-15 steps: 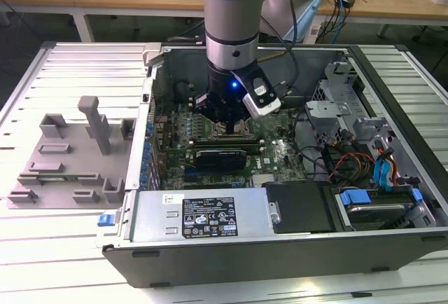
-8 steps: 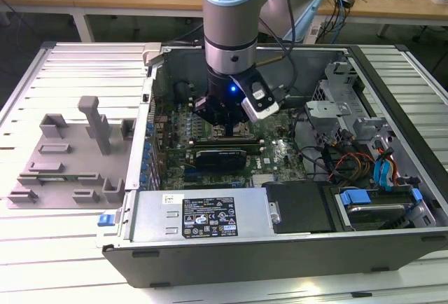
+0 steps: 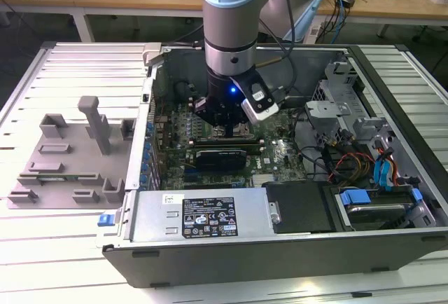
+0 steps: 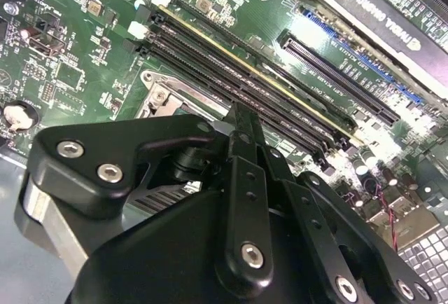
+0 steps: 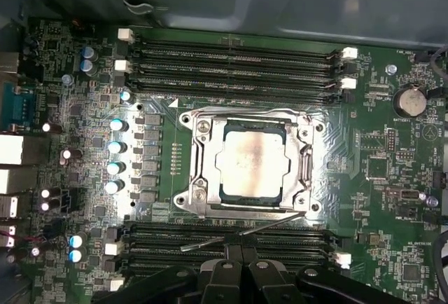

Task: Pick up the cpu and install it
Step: 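Install the second cpu locking lever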

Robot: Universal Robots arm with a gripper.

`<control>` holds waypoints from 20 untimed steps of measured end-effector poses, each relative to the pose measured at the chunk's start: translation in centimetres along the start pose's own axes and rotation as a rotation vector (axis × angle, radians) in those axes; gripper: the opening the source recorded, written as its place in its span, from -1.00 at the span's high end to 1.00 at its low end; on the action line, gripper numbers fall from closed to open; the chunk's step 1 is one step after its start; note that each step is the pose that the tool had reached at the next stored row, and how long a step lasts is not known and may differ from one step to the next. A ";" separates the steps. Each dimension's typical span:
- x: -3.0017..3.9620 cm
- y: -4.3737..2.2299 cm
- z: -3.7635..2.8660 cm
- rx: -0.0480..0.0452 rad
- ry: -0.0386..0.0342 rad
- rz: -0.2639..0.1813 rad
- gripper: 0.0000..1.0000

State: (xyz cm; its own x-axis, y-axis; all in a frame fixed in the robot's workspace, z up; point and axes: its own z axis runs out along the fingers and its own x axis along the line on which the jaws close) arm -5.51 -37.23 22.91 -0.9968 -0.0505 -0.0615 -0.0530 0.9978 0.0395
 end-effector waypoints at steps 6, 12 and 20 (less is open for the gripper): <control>0.01 -0.01 0.18 0.0001 0.0000 0.000 0.79; 0.03 -0.01 0.38 0.0002 0.0001 0.000 0.79; 0.07 0.11 1.05 0.0005 -0.0023 0.000 0.79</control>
State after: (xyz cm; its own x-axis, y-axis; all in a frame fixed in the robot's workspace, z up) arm -5.52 -37.08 21.86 -0.9967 -0.0507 -0.0638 -0.0533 0.9978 0.0390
